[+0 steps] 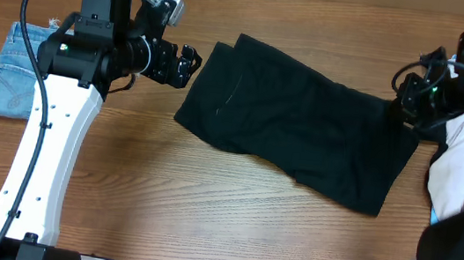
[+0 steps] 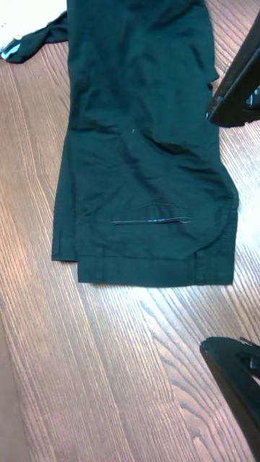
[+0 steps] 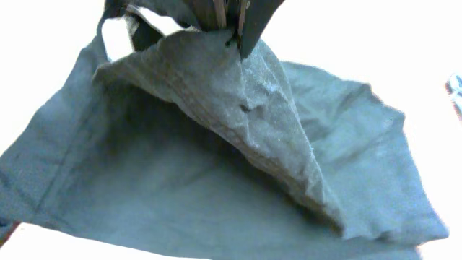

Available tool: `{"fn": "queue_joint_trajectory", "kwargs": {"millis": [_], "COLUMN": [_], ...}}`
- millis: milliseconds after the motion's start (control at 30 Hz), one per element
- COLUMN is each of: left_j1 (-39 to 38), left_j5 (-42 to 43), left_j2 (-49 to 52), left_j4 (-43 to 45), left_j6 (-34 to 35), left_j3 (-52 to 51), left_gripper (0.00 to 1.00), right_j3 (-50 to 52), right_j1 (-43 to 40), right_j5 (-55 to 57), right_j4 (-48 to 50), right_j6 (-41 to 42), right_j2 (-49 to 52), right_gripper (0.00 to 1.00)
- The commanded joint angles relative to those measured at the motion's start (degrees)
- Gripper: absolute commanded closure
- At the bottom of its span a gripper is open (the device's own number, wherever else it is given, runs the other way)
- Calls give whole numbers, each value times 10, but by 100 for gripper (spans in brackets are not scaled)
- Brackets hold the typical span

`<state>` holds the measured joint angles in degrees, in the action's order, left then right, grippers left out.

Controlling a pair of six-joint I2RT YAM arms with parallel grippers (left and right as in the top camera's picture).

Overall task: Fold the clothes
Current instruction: 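Grasp the left end of the black shorts with the left gripper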

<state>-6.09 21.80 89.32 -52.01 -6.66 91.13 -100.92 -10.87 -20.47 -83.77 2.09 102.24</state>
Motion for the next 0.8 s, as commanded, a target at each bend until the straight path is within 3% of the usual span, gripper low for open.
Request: {"fn": "queue_joint_trajectory", "kwargs": {"millis": [0, 133, 167, 400, 567, 767], "left_j1": [-3, -3, -3, -3, -9, -25], "left_j5": [-4, -8, -7, 148, 161, 110], "left_j2": [4, 26, 49, 247, 362, 429], "left_j4": [9, 40, 56, 245, 404, 471], "left_j6": [-10, -9, -7, 71, 136, 183], "left_j3": [9, 9, 9, 9, 9, 9], "left_gripper": [12, 30, 30, 14, 15, 22], "right_j3": [-3, -3, -3, -3, -3, -3], "right_j1": [41, 79, 85, 86, 86, 86], "right_j5": [-15, -10, -5, 2, 2, 2], "right_j4": [-28, -42, -42, 6, 27, 26], "right_j6": [-21, -23, -23, -21, -19, -19], "right_j2": [-36, -55, -55, -55, -53, -52], "right_gripper": [96, 96, 96, 96, 96, 96]}}
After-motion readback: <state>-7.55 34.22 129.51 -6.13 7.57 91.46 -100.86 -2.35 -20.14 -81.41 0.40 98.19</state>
